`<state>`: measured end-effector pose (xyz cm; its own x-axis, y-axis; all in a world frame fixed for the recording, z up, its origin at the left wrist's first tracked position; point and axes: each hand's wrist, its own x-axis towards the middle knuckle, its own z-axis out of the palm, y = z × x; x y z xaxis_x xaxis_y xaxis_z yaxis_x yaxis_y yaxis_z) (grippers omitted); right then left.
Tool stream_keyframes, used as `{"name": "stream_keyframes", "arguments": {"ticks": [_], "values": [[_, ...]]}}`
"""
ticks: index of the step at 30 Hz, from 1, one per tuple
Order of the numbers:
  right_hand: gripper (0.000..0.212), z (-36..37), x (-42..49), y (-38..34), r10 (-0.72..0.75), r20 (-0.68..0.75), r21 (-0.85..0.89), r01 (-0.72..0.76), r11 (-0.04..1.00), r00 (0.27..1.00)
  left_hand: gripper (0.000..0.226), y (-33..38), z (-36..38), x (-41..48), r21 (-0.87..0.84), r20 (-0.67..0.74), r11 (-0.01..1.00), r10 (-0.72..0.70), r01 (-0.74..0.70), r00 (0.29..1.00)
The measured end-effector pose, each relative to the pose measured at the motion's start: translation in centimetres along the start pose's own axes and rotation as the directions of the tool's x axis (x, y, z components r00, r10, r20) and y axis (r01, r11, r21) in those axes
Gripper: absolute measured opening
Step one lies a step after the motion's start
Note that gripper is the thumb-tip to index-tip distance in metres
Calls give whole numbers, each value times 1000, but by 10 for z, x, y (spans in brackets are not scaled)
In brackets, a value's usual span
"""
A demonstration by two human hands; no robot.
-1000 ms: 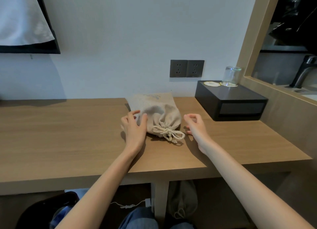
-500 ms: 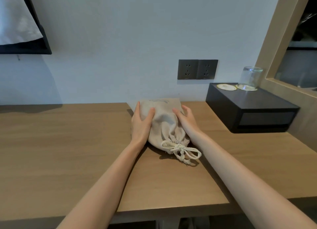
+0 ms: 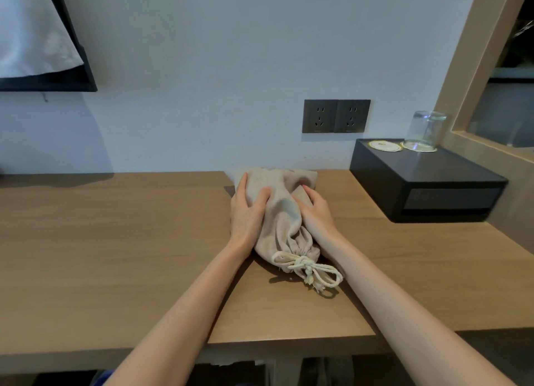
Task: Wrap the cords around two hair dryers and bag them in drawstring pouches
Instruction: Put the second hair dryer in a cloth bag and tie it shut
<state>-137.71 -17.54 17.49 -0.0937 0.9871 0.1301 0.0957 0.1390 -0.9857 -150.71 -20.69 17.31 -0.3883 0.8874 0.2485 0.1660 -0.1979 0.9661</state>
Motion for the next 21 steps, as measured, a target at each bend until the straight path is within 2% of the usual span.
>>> {"name": "stream_keyframes", "arguments": {"ticks": [4, 13, 21], "values": [[60, -15, -27, -10, -40, -19, 15, 40, 999, 999, 80, 17, 3, -29, -38, 10, 998, 43, -42, 999], [47, -72, -126, -48, -251, -83, -21, 250, 968, 965, 77, 67, 13, -122, -143, 58, 978, 163, -154, 985], [41, -125, -207, -39, -346, -112, -59, 341, 938, 932, 72, 79, 31, -211, -141, 114, 958, 268, -251, 957]]}}
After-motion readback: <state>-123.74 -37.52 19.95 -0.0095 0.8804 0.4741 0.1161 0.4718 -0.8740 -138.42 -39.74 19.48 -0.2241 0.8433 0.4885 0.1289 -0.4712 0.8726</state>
